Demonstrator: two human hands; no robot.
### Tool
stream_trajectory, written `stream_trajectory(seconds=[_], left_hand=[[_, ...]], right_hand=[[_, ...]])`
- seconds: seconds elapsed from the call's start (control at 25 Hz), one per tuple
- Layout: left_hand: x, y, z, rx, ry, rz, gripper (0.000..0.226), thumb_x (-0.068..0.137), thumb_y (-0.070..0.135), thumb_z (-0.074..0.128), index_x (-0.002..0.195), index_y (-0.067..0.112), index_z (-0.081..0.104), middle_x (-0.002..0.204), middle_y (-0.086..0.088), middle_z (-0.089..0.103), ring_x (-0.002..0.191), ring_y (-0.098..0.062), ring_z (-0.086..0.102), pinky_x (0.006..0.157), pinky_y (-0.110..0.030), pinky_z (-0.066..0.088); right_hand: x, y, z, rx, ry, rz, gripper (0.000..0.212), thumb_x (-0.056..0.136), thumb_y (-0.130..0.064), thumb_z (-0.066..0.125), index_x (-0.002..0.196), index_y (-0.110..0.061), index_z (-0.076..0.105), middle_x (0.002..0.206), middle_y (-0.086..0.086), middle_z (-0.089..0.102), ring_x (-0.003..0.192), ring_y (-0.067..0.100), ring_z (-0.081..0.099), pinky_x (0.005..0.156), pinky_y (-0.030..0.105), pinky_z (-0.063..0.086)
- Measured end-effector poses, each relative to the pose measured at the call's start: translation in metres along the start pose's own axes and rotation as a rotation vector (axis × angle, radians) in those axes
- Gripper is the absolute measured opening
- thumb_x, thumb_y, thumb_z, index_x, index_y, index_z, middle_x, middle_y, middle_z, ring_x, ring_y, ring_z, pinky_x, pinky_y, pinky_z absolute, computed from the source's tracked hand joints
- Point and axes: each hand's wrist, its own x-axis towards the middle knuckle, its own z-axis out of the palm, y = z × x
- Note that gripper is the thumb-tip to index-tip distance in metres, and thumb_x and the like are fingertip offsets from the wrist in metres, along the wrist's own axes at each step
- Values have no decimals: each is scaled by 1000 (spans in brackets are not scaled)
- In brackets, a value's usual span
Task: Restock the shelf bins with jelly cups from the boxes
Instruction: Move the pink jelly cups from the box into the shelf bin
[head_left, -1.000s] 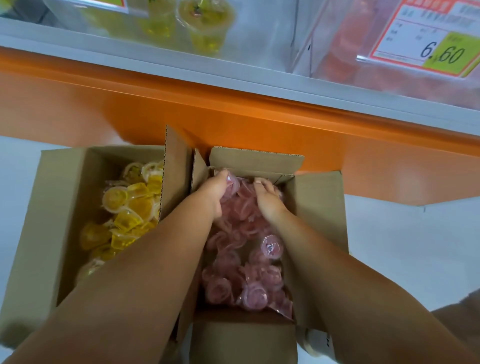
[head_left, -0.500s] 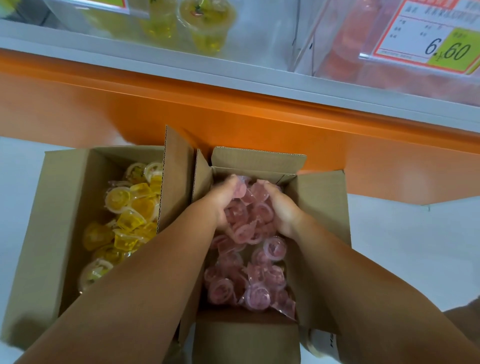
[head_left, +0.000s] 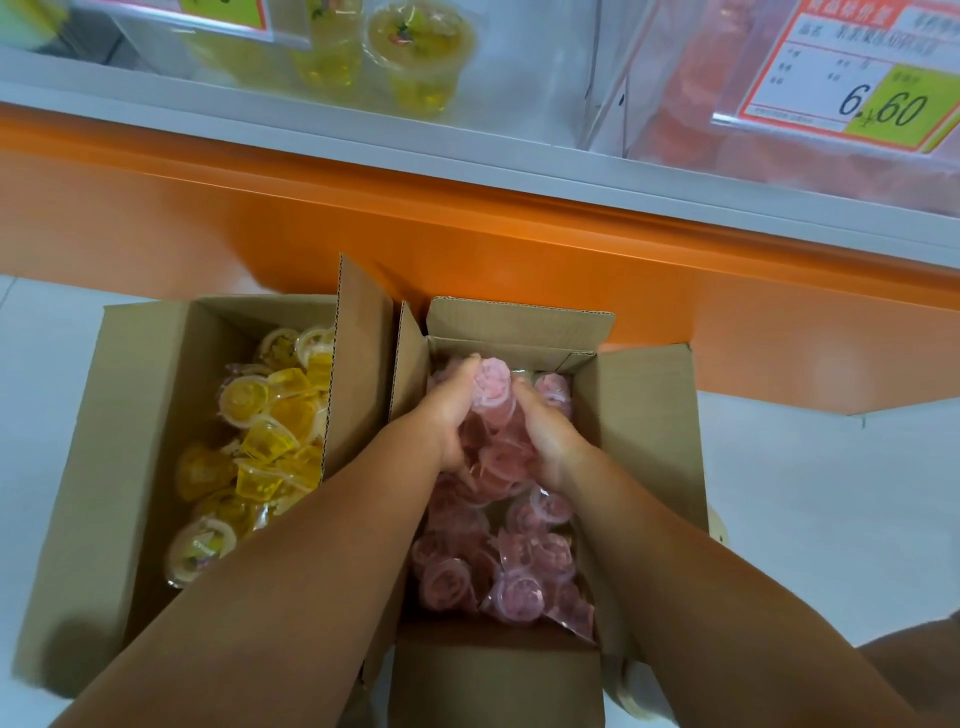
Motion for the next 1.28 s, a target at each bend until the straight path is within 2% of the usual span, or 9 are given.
stream_trajectory(seconds=[0.08,0.16,0.32,0.52,0.68,0.8,0.96,1.12,1.28], left_hand=[[-5,0,1,12,-3,28,68,79,75,45,117,23,70,121,-15,67,111,-39,60,98,-70,34],[-10,0,0,17,4,55,61,81,69,45,108,22,74,115,-12,70,106,-36,62,96,-63,40],[-29,-5,-1,-21,-20,98,57,82,66,48,105,21,74,106,-9,74,97,-31,66,71,-44,47],[-58,-19,-1,-130,-214,164,65,87,73,46,118,21,71,116,-13,72,107,-34,66,84,-58,53],[-95,-26,4,-242,-373,162,83,74,77,63,131,18,61,135,-22,56,117,-49,56,82,-72,49],[-123,-28,5,-268,-444,186,100,61,75,76,140,19,52,146,-24,46,123,-52,51,82,-74,48],[-165,-32,8,-243,-497,283,79,79,71,63,132,12,59,126,-26,64,120,-47,56,93,-65,49],[-209,-39,17,-305,-540,359,70,86,66,57,127,9,60,120,-25,68,119,-42,58,91,-62,48],[-251,-38,20,-369,-592,448,68,86,65,56,128,12,61,120,-21,69,114,-39,63,93,-61,48]], right_hand=[[0,-3,1,8,-5,27,53,92,-61,46,114,-18,69,101,9,74,96,25,69,87,39,55],[-5,-7,0,20,13,15,51,92,-59,48,113,-18,70,101,9,74,95,26,70,83,38,56],[-17,-7,10,-7,-22,-76,31,97,-43,48,118,-27,64,114,7,70,101,25,68,85,39,55],[-53,-7,6,-262,44,-319,24,97,-44,50,119,-40,57,121,-3,65,106,18,63,93,39,53],[-100,-15,-1,-272,90,-482,47,95,-39,56,138,-32,40,124,-10,56,104,11,60,77,20,49],[-131,-19,-2,-276,121,-594,65,86,-42,67,142,-28,36,131,-4,53,115,21,58,92,35,51],[-175,-29,10,-255,122,-824,19,87,-31,66,100,-17,63,99,7,70,94,27,67,88,47,53],[-220,-34,27,-257,294,-991,24,94,-32,57,117,-24,54,104,-4,65,96,12,62,79,22,48],[-259,-48,45,-225,331,-1061,22,97,-33,52,113,-19,49,102,-1,61,95,17,60,78,26,45]])
